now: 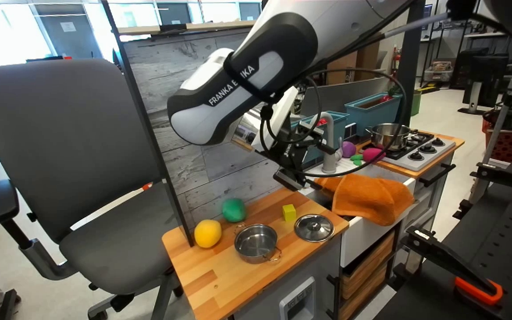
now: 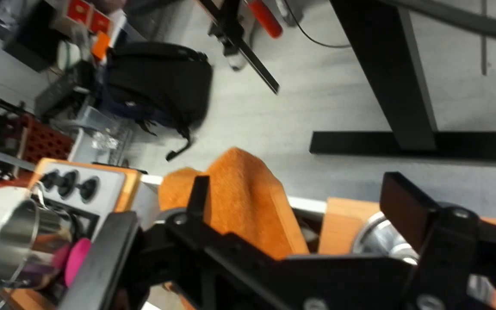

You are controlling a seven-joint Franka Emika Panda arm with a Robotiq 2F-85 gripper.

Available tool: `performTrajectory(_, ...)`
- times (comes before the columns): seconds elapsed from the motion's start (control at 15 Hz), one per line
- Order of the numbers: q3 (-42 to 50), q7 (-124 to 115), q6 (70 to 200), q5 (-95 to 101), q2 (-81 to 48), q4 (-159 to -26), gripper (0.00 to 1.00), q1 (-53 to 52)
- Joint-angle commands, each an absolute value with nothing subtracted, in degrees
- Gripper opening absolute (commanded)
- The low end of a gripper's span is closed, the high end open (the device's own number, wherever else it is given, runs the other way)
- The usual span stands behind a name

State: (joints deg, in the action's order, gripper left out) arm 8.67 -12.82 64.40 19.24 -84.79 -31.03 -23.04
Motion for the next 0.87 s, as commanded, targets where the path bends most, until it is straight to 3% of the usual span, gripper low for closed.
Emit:
performTrajectory(0.0, 11.86, -9.56, 54.16, 24.05, -87.30, -27.10, 1.00, -23.53)
performTrajectory(0.33, 13.39, -12.10, 44.54, 29.02, -85.05, -32.82, 1.00, -23.21)
performTrajectory(0.4, 18.86, -13.61, 48.29, 24.37, -81.65, -42.15, 1.00, -24.86)
performTrajectory(0.67, 31.29, -10.98, 47.56, 21.18, -82.86, -48.73, 1.00, -29.07)
performTrajectory(0.73, 25.58, -12.43, 47.56, 23.09, -83.88, -43.22, 1.00, -25.66)
performTrajectory(0.8, 28.03, -12.15, 47.56, 22.37, -83.89, -45.08, 1.00, -26.35)
